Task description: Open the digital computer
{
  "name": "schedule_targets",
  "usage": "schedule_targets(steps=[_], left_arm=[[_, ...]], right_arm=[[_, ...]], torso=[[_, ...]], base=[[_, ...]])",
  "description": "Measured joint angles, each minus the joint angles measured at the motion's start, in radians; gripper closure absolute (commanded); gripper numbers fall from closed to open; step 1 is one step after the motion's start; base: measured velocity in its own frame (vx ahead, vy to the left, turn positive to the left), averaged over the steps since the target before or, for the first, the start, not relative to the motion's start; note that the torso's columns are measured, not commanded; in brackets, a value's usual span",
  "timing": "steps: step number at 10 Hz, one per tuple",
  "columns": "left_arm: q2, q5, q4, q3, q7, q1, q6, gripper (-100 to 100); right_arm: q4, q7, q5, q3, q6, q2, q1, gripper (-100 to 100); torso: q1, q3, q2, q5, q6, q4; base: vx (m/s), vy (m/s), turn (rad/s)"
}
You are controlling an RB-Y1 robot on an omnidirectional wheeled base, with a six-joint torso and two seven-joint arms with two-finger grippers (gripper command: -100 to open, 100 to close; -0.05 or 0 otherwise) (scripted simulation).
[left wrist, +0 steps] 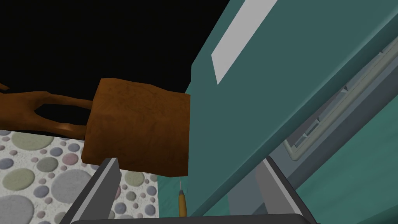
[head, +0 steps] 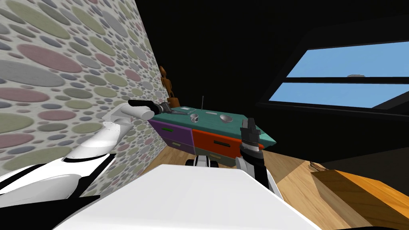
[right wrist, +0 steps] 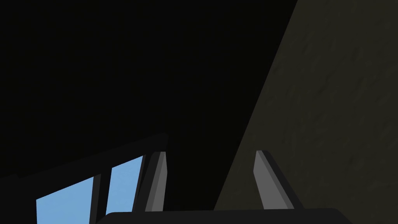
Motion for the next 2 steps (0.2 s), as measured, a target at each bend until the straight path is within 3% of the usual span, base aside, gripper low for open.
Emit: schedule_targets(steps=[2], left_arm=[[0.000, 0.000, 0.000, -0.001, 0.000, 0.000, 0.000, 0]], right_arm=[[0.000, 0.000, 0.000, 0.000, 0.000, 0.000, 0.000, 0]], torso=[[0.001, -0.001, -0.001, 0.001, -0.001, -0.002]], base=[[0.003, 0.001, -0.006]])
